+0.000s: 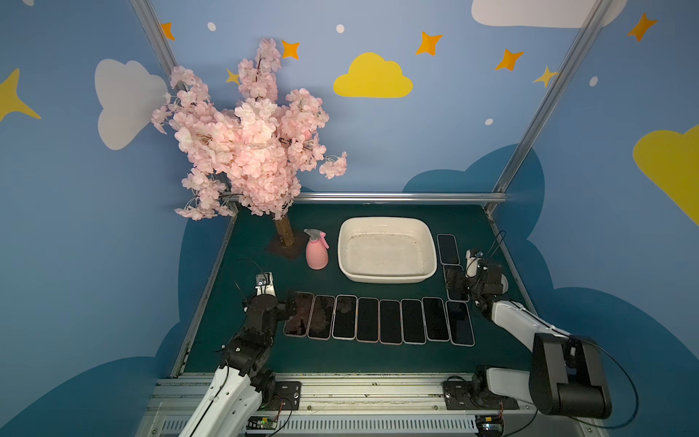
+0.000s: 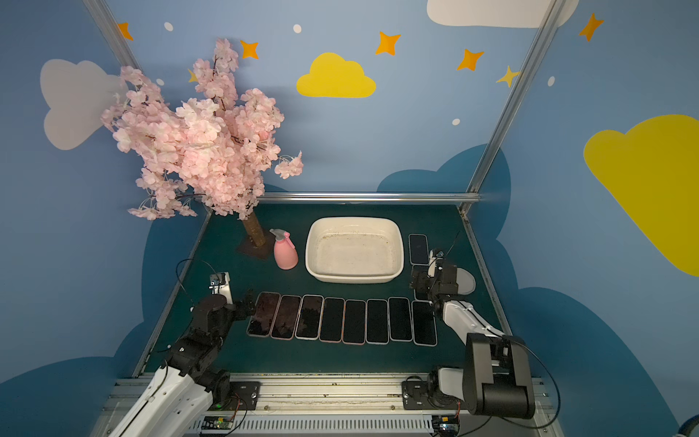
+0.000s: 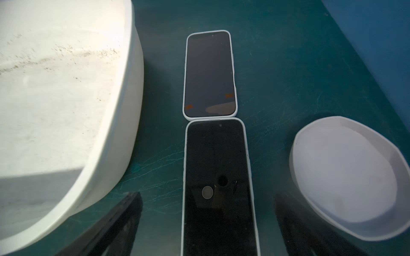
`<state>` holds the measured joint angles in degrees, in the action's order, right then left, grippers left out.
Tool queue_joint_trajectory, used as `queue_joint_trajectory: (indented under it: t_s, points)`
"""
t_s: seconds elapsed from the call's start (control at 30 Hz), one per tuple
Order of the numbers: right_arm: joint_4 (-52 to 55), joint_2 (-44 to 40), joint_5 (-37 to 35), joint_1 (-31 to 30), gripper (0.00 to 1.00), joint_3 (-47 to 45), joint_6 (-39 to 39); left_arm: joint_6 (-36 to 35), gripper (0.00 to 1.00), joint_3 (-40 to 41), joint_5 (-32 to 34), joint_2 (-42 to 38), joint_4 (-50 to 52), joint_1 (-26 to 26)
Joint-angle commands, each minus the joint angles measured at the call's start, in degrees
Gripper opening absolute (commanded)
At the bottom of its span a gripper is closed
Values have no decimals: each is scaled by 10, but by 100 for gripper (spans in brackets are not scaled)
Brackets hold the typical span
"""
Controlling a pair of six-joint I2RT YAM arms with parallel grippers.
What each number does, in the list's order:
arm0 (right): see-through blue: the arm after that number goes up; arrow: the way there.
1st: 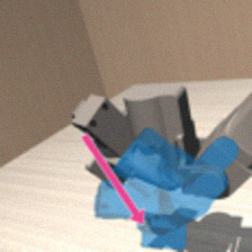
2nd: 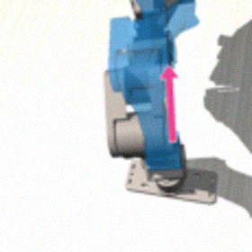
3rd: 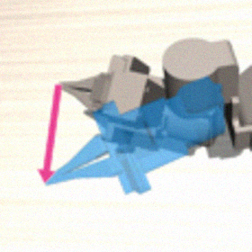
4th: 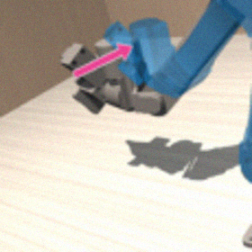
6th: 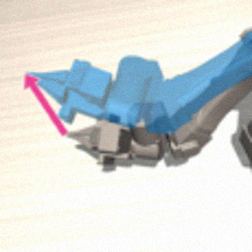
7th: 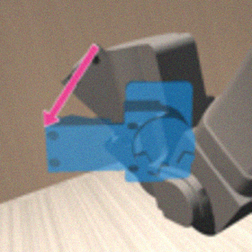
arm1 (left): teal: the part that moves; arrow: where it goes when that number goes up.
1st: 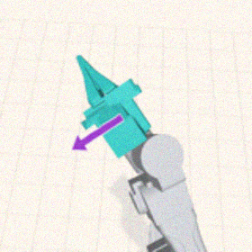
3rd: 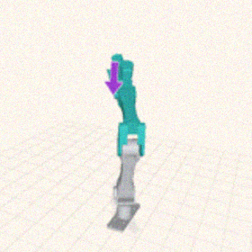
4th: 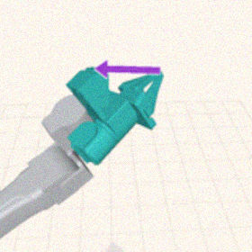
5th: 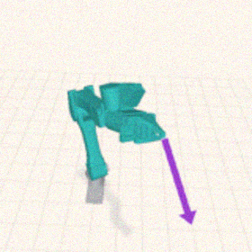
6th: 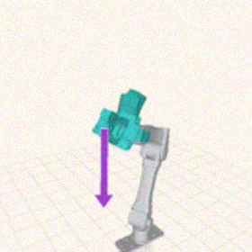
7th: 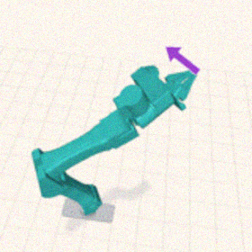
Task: Take the phone out of the storage box
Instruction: Reset both arms
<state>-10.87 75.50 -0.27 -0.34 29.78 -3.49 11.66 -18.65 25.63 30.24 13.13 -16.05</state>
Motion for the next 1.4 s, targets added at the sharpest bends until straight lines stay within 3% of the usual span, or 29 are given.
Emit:
queue_joint_trajectory:
  t_s: [0.0, 0.17, 0.33, 0.5, 0.83, 1.27, 1.37]
  points:
    - [-47, 38, 2, 4, 98, 39, 22, -19, 100, 6, -2, 37, -102, 10]
    - [-112, 82, 20, 4, 99, 40, 33, -23, 100, 7, -10, 110, -183, 29]
    - [-161, 72, 47, 3, 98, 6, 48, -42, 100, 1, -27, 193, -260, 58]
    - [-332, 72, 17, 1, 98, -87, 26, -65, 100, -16, -52, 301, -327, 102]
    - [-231, 87, 54, -4, 98, -29, 65, -104, 100, -52, -125, 444, -446, 137]
    - [-231, 88, 45, -8, 98, -28, 66, -120, 100, -43, -260, 580, -601, 167]
    - [-230, 88, 45, -8, 98, -28, 66, -110, 100, -45, -278, 578, -592, 182]
